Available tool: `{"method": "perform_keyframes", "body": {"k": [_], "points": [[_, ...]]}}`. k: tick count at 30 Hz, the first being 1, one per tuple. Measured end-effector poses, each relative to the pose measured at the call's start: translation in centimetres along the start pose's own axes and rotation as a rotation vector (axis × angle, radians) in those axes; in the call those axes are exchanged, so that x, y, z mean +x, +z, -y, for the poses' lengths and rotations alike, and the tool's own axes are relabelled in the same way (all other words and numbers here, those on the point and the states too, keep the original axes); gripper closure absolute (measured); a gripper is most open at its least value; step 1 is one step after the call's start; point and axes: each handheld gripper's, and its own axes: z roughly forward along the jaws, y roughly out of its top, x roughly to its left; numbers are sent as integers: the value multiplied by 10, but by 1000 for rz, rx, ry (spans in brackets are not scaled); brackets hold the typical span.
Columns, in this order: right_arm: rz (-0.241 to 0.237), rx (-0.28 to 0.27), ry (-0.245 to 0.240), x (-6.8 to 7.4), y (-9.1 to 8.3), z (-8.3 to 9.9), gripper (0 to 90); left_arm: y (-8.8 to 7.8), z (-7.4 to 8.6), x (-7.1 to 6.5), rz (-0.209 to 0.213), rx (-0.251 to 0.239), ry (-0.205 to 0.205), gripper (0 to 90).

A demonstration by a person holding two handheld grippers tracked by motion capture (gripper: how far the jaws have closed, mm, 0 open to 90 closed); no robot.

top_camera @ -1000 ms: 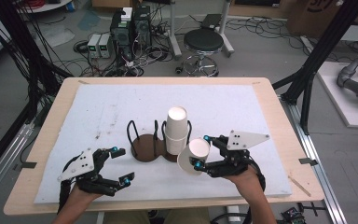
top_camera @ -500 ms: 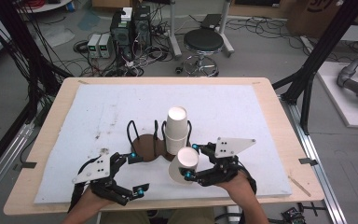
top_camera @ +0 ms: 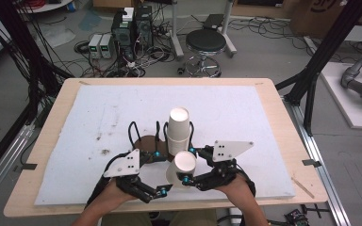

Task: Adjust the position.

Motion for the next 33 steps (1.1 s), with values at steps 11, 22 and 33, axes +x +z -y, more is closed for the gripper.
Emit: {"method": "perform_keyframes", "body": {"k": [11, 22, 33], "points": [[-13, 6, 1, 0, 2, 1, 348, 17, 3, 1, 28, -8, -24, 151], [-48, 11, -1, 1, 7, 3, 348, 20, 5, 2, 90, 3, -24, 243], [-65, 21, 7, 1, 8, 5, 353, 18, 4, 3, 115, 54, -20, 314]]}}
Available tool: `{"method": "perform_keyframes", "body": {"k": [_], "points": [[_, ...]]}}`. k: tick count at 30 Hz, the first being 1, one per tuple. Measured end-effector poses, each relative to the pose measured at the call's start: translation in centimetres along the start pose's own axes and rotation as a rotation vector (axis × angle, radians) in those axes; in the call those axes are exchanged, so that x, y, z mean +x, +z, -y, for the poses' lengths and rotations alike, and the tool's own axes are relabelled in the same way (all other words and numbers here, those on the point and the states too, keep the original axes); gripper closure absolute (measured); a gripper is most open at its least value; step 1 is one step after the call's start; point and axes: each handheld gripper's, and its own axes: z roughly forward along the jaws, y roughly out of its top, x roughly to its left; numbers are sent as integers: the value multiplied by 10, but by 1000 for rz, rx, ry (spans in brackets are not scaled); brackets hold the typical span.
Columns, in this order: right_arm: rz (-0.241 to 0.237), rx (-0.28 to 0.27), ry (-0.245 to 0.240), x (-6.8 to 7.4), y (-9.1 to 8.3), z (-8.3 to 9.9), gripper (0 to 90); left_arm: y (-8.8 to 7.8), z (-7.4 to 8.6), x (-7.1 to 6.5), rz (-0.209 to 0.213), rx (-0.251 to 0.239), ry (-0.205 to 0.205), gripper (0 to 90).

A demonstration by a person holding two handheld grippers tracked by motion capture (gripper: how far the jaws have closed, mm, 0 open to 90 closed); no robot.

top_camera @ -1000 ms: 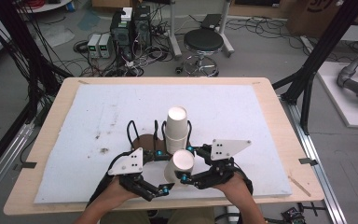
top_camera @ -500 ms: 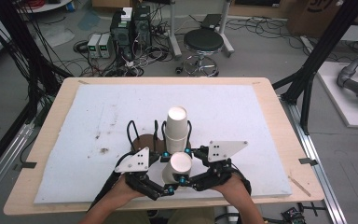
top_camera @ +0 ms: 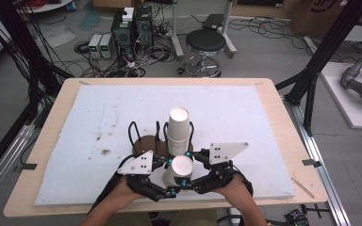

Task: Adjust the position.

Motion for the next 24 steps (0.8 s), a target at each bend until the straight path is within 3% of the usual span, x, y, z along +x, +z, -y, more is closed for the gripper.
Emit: {"method": "perform_keyframes", "body": {"k": [2, 5, 10, 16, 24], "points": [[-1, -2, 19, 0, 1, 1, 339, -2, -2, 0, -5, 18, 4, 317], [30, -5, 60, 0, 2, 0, 190, -4, -5, 0, -16, 44, 16, 319], [43, -1, 42, 2, 0, -6, 190, -8, -11, 1, -26, 111, 30, 326], [57, 1, 23, 1, -7, -8, 190, -12, -22, 1, -35, 236, 72, 326], [71, 97, -17, 0, -8, -7, 190, -10, -31, 3, -36, 387, 103, 326]]}}
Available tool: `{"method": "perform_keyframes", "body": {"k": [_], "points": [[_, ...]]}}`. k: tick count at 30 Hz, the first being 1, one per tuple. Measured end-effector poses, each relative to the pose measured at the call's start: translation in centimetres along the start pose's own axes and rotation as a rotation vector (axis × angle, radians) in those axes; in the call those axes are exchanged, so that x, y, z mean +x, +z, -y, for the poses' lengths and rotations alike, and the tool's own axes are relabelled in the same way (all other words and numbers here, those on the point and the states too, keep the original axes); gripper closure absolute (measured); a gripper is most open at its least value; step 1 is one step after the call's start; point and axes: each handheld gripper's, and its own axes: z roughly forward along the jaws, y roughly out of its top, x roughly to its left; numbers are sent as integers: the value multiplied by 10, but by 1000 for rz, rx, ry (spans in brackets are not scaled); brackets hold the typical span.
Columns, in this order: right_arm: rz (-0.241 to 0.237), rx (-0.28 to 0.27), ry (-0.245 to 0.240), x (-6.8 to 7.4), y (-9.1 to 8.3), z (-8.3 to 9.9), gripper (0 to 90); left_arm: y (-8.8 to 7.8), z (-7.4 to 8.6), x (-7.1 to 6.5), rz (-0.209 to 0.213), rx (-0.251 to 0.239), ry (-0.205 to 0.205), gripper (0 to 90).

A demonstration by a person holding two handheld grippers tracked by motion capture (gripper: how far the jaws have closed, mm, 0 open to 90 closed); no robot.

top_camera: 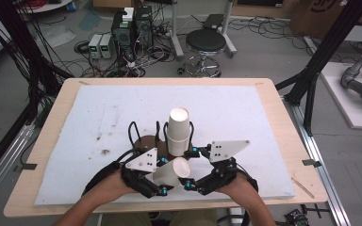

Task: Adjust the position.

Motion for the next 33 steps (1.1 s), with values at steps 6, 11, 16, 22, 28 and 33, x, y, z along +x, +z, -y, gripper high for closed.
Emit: {"method": "perform_keyframes", "body": {"k": [6, 11, 16, 22, 28, 33], "points": [[-16, 76, -44, -1, 5, -6, 190, 2, -4, -1, 10, 57, 21, 325], [-28, 154, -100, -2, 12, -13, 190, 4, -3, -1, 17, 75, 27, 325], [-46, 229, -140, -3, 20, -18, 191, 5, -3, -1, 28, 87, 19, 326], [-76, 301, -167, -3, 27, -23, 237, 6, -3, 0, 35, 97, 18, 325], [-96, 364, -183, -4, 33, -28, 259, 8, -3, -1, 45, 112, 19, 325], [-111, 394, -188, -3, 36, -28, 296, 9, -3, 0, 54, 119, 20, 326]]}}
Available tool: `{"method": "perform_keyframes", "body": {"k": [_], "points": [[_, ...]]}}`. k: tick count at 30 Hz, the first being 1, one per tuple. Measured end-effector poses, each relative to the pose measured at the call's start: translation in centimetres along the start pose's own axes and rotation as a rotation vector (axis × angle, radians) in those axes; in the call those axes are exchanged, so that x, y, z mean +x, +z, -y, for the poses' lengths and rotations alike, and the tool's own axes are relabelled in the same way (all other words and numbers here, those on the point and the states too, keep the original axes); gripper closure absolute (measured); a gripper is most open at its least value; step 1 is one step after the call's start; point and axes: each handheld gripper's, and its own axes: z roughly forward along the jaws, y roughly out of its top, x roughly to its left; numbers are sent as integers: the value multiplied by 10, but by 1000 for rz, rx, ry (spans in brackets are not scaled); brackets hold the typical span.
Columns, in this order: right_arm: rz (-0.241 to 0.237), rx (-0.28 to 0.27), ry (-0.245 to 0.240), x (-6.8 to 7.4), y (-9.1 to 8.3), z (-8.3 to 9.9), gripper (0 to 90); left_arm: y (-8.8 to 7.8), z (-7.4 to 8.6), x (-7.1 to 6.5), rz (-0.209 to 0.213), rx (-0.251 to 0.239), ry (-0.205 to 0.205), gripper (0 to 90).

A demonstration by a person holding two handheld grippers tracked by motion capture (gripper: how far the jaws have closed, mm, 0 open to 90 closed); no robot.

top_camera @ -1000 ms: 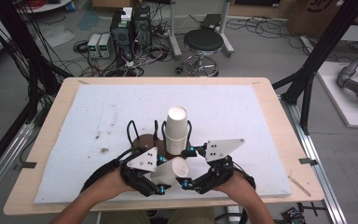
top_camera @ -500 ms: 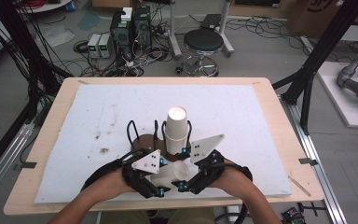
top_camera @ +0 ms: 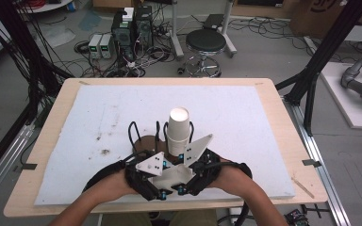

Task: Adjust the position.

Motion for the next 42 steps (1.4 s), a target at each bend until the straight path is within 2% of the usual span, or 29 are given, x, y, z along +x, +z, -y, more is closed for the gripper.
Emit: {"method": "perform_keyframes", "body": {"k": [5, 13, 15, 18, 21, 25, 28, 31, 34, 36, 39, 42], "points": [[-17, 12, -6, 0, 2, 1, 343, 1, 0, 1, 5, 9, -3, 326], [-22, 27, -19, 1, 4, 3, 353, 4, 0, 0, 17, 18, 2, 328], [-24, 28, -17, 1, 4, 3, 353, 5, 1, -1, 12, 7, 9, 321], [-27, 27, -6, 1, 2, 5, 349, 5, 5, -2, 13, -42, -6, 283], [-33, 30, 19, 0, 1, 8, 349, 5, 7, -2, -7, -78, -24, 185], [-35, 8, 58, -3, -2, 17, 348, -1, 12, 0, -45, -127, -40, 191], [-27, -18, 77, -5, -6, 24, 348, -5, 18, -1, -52, -164, -53, 191], [-6, -44, 95, -5, -10, 32, 348, -10, 25, 0, -60, -221, -84, 191], [10, -90, 116, -5, -13, 40, 347, -13, 33, 1, -71, -293, -130, 189], [19, -130, 131, -5, -14, 46, 346, -16, 39, 0, -75, -373, -153, 182], [32, -196, 138, -4, -15, 53, 347, -21, 47, 0, -97, -463, -178, 176], [47, -264, 149, -1, -16, 59, 348, -23, 53, 0, -110, -528, -196, 170]]}}
